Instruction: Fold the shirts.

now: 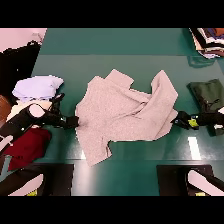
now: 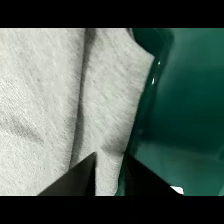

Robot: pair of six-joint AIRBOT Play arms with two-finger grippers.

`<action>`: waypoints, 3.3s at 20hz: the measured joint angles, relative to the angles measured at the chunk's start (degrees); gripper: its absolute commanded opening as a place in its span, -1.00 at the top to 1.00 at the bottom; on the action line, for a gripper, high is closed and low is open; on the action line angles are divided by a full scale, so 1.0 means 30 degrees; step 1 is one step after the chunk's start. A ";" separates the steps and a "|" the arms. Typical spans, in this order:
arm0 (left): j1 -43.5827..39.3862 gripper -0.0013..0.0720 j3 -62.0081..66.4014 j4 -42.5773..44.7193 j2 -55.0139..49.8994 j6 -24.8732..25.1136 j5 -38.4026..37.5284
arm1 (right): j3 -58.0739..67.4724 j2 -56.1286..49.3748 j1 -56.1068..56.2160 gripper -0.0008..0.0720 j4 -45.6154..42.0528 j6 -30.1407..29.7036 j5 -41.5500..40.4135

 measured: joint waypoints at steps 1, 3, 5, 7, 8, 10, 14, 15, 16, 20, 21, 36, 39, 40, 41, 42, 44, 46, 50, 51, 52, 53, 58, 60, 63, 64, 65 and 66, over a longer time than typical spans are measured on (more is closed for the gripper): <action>-0.0015 0.91 0.0401 -0.0102 0.0007 0.0095 -0.0189 | 0.0000 0.0000 0.0364 0.94 0.0007 0.0022 -0.0255; -0.0015 0.91 0.1450 -0.0102 0.0015 0.0262 -0.0801 | 0.0015 0.0000 0.1260 0.94 0.0000 0.0044 -0.0809; -0.0007 0.91 0.2849 0.0299 0.0182 0.0328 -0.1494 | 0.0277 0.0029 0.1982 0.94 -0.0015 0.0036 -0.1144; 0.0000 0.91 0.4597 0.1093 0.0707 0.0313 -0.2149 | 0.0998 0.0488 0.2412 0.94 -0.0015 0.0044 -0.1224; 0.0000 0.91 0.5668 0.1639 0.1115 0.0240 -0.2623 | 0.1603 0.0954 0.2528 0.94 -0.0022 0.0044 -0.1158; 0.0000 0.91 0.8000 0.2667 0.2098 0.0029 -0.3366 | 0.3257 0.2339 0.2688 0.94 -0.0036 0.0036 -0.0867; 0.0000 0.91 1.3675 0.4277 0.4175 -0.0175 -0.4750 | 0.7905 0.5858 0.2783 0.94 -0.0175 0.0036 -0.0590; 0.0000 0.91 1.5336 0.4524 0.4583 -0.0204 -0.4969 | 0.9282 0.6710 0.2805 0.94 -0.0401 0.0051 -0.0590; 0.0000 0.91 1.6917 0.4656 0.4903 -0.0284 -0.5195 | 1.0506 0.7424 0.2820 0.94 -0.0750 0.0204 -0.0576; 0.0007 0.91 2.3285 0.5027 0.5574 -0.0641 -0.5588 | 1.4987 0.9632 0.2820 0.94 -0.3009 0.1027 -0.0554; 0.0007 0.91 2.4596 0.5027 0.5639 -0.0758 -0.5581 | 1.5854 0.9923 0.2820 0.94 -0.3563 0.1231 -0.0495; 0.0000 0.91 2.0640 0.5370 0.1501 -0.1552 -0.6790 | 2.3904 -0.1457 0.2834 0.94 -0.5530 0.2601 0.9974; 0.0000 0.91 1.8338 0.5370 -0.2106 -0.1377 -0.6040 | 2.2440 -0.5151 0.2841 0.94 -0.5537 0.2645 1.0535; 0.0000 0.91 1.7952 0.5355 -0.3351 -0.1195 -0.5399 | 2.2010 -0.6302 0.2841 0.94 -0.5530 0.2645 1.0251; 0.0000 0.91 1.7682 0.5340 -0.4685 -0.1005 -0.4568 | 2.1660 -0.7490 0.2841 0.94 -0.5515 0.2484 0.9748; -0.0007 0.91 1.7602 0.5333 -0.5880 -0.0860 -0.3723 | 2.1493 -0.8480 0.2841 0.94 -0.5464 0.2288 0.9245; 0.0000 0.91 1.7974 0.5311 -0.8087 -0.0532 -0.2062 | 2.1675 -1.0411 0.2841 0.94 -0.5391 0.1945 0.7963; 0.0015 0.91 1.8710 0.5304 -0.9712 -0.0335 -0.0750 | 2.2491 -1.1890 0.2841 0.94 -0.5355 0.1763 0.6747; 0.0029 0.91 2.0218 0.5501 -1.1016 -0.0146 0.0736 | 2.4159 -1.3187 0.2856 0.95 -0.5370 0.1552 0.5625; 0.0029 0.91 2.0626 0.5792 -1.1132 -0.0109 0.0481 | 2.4276 -1.3194 0.2863 0.95 -0.5384 0.1523 0.5625; 0.0029 0.91 2.0946 0.6171 -1.1213 -0.0102 -0.0175 | 2.4196 -1.3107 0.2863 0.95 -0.5384 0.1494 0.5625; 0.0029 0.91 2.1128 0.6543 -1.1271 -0.0095 -0.0933 | 2.3868 -1.2866 0.2900 0.95 -0.5479 0.1479 0.5661; 0.0036 0.91 2.0269 0.7890 -1.1387 -0.0058 -0.4437 | 2.0094 -1.1016 0.3468 0.94 -0.5552 0.1428 0.4838; 0.0036 0.28 1.9307 0.7970 -1.1402 -0.0095 -0.4692 | 1.8578 -1.0448 0.3796 0.93 -0.5610 0.1428 0.4233; 0.0073 -0.50 1.8331 0.8087 -1.1402 -0.0619 -0.4758 | 1.7209 -1.0025 0.4160 -0.10 -0.5559 0.1428 0.3789; 0.0066 -0.49 1.8294 0.8109 -1.1395 -0.0699 -0.5093 | 1.7078 -0.9938 0.4211 -0.10 -0.5523 0.1428 0.3818; 0.0044 -0.49 1.8272 0.8123 -1.1315 -0.0750 -0.5595 | 1.7056 -0.9836 0.4233 -0.10 -0.5421 0.1457 0.4116; 0.0029 -0.49 1.8221 0.8233 -1.1067 -0.0743 -0.6258 | 1.7056 -0.9639 0.4218 -0.10 -0.5428 0.1479 0.4590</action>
